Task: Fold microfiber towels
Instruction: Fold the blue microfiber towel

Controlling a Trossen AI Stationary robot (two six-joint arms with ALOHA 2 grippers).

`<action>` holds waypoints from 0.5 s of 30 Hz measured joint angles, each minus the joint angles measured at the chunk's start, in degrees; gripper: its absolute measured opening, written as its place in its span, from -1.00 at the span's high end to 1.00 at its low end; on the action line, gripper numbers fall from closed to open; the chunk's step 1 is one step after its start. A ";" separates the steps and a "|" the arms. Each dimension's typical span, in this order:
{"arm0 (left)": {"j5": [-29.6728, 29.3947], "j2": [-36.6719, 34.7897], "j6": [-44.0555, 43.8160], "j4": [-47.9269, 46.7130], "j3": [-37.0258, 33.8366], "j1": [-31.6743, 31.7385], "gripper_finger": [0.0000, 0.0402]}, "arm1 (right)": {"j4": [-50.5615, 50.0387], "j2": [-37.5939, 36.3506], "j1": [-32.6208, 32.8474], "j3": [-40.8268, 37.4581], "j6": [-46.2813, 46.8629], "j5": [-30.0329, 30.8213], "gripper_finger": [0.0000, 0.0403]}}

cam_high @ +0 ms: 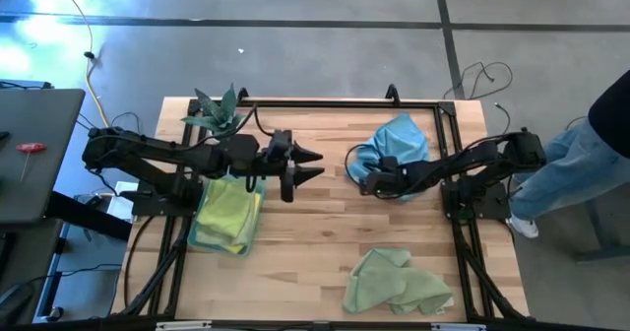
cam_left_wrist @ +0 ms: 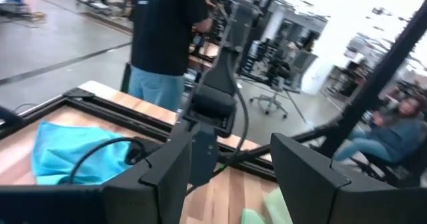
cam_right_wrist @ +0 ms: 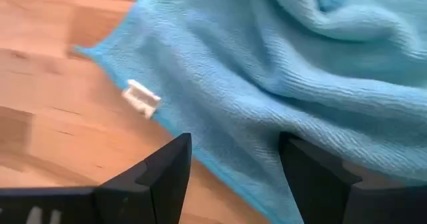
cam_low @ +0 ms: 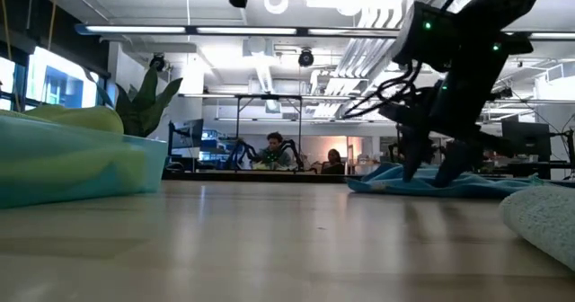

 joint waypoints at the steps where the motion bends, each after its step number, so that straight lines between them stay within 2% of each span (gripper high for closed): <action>1: 1.09 0.00 0.65 -0.02 0.00 0.27 0.04 | 1.16 0.04 0.00 0.00 -0.25 0.03 -0.09; 8: 5.14 0.00 4.28 -0.55 0.00 1.62 0.04 | 8.71 0.79 1.61 0.71 -3.52 0.66 -0.09; 12: 6.22 0.00 5.96 -1.69 0.00 2.36 0.04 | 8.19 0.78 2.71 3.97 -8.33 4.72 -0.09; 15: 8.37 0.00 5.99 -3.59 0.00 3.12 0.04 | 2.86 0.77 2.46 7.36 -10.84 8.28 -0.09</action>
